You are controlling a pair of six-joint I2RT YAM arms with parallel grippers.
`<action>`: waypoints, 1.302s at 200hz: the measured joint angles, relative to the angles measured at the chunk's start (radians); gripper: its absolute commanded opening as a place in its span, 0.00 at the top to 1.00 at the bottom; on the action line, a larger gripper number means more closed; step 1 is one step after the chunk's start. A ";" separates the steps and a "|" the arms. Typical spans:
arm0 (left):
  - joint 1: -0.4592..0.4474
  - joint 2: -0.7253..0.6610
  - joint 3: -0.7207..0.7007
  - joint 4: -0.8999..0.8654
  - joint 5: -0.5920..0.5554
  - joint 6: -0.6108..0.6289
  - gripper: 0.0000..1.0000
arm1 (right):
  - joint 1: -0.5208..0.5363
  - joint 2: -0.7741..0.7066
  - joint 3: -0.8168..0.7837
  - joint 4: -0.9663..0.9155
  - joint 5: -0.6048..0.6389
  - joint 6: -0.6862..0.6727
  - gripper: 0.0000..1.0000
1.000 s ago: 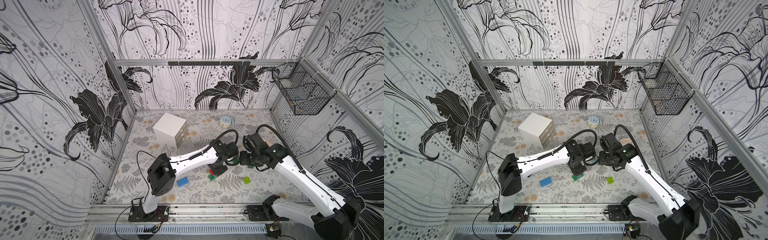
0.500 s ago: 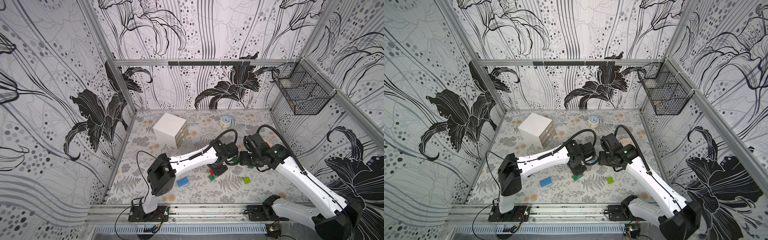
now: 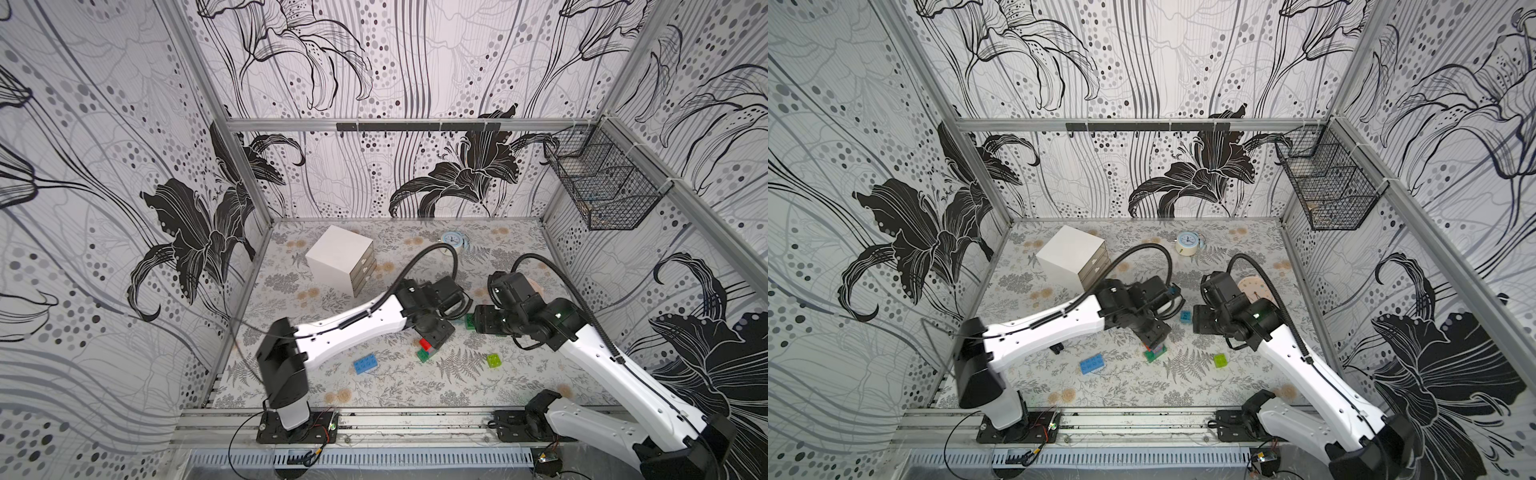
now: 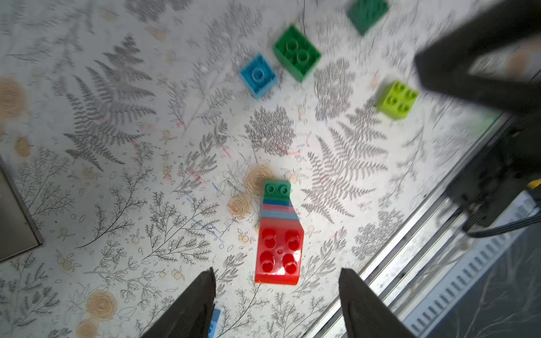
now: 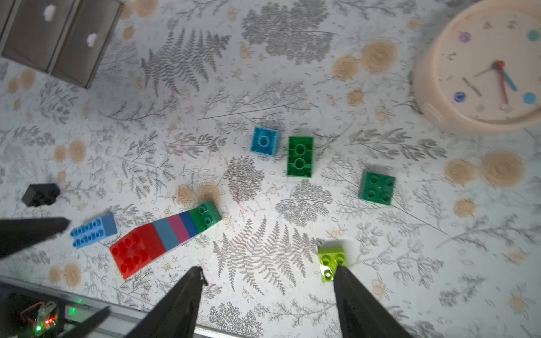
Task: Assemble the number 1 with lego
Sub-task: Assemble the lego brick with the lego brick.
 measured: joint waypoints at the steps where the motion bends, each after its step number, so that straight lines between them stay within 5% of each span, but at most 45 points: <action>1: 0.002 -0.008 -0.006 0.004 -0.001 -0.003 0.31 | 0.005 0.000 -0.002 0.002 0.000 0.000 0.27; 22: 0.091 -0.225 -0.187 0.168 -0.025 -0.101 0.33 | 0.142 0.020 -0.047 0.110 0.029 -0.019 0.30; 48: 0.185 -0.404 -0.383 0.348 -0.081 -0.232 0.33 | 0.177 -0.048 -0.185 0.282 0.072 -0.065 0.32; 121: 0.256 -0.507 -0.625 0.522 -0.135 -0.429 0.34 | 0.528 -0.240 -0.573 0.691 0.209 -0.294 0.30; 190: 0.262 -0.522 -0.650 0.586 -0.183 -0.500 0.38 | 0.551 -0.158 -0.792 1.052 0.300 -0.349 0.33; 260: 0.262 -0.537 -0.682 0.615 -0.220 -0.537 0.39 | 0.551 0.075 -0.803 1.320 0.301 -0.388 0.34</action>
